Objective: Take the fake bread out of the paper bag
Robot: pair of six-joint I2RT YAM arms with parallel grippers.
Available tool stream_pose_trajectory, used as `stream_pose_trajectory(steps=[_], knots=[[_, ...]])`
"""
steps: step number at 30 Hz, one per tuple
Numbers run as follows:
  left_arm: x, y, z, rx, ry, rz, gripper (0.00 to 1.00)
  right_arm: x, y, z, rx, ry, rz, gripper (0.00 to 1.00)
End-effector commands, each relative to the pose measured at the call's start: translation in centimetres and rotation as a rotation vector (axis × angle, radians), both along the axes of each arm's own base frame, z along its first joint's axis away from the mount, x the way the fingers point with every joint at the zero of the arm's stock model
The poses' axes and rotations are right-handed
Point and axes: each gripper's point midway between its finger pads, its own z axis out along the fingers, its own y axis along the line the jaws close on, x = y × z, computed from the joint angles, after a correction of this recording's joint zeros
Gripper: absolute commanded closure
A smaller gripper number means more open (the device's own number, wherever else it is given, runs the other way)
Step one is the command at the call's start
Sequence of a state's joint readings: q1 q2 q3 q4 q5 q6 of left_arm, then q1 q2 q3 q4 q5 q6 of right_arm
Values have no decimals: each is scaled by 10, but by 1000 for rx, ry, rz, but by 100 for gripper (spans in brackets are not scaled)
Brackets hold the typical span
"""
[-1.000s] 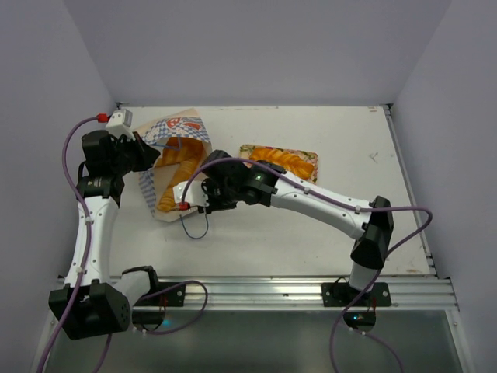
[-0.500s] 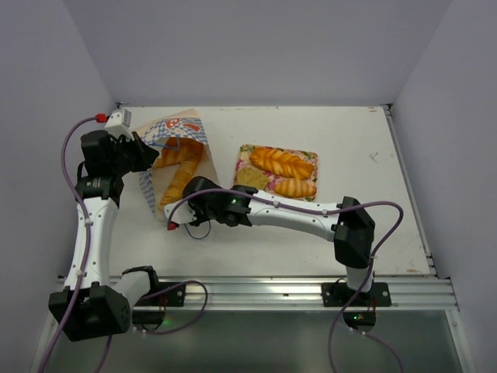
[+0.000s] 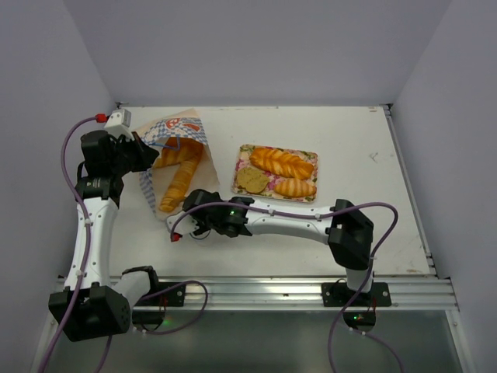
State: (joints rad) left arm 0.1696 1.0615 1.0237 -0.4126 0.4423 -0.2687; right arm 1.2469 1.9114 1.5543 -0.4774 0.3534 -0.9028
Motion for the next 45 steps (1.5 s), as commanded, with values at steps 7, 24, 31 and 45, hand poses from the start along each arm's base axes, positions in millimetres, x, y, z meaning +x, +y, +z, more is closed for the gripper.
stream_pose_trajectory(steps=[7, 24, 31, 45], knots=[[-1, -2, 23, 4, -72, -14, 100, 16, 11, 12, 41, -112, -31, 51], [-3, -4, 26, -10, -80, -21, 100, 19, 19, 5, 28, -184, -28, 48], [-3, -5, 24, -14, -74, -23, 100, 24, 21, -3, 24, -204, -49, 49], [-2, -3, 22, -8, -73, -14, 100, 19, 18, 21, 118, -174, -64, 88]])
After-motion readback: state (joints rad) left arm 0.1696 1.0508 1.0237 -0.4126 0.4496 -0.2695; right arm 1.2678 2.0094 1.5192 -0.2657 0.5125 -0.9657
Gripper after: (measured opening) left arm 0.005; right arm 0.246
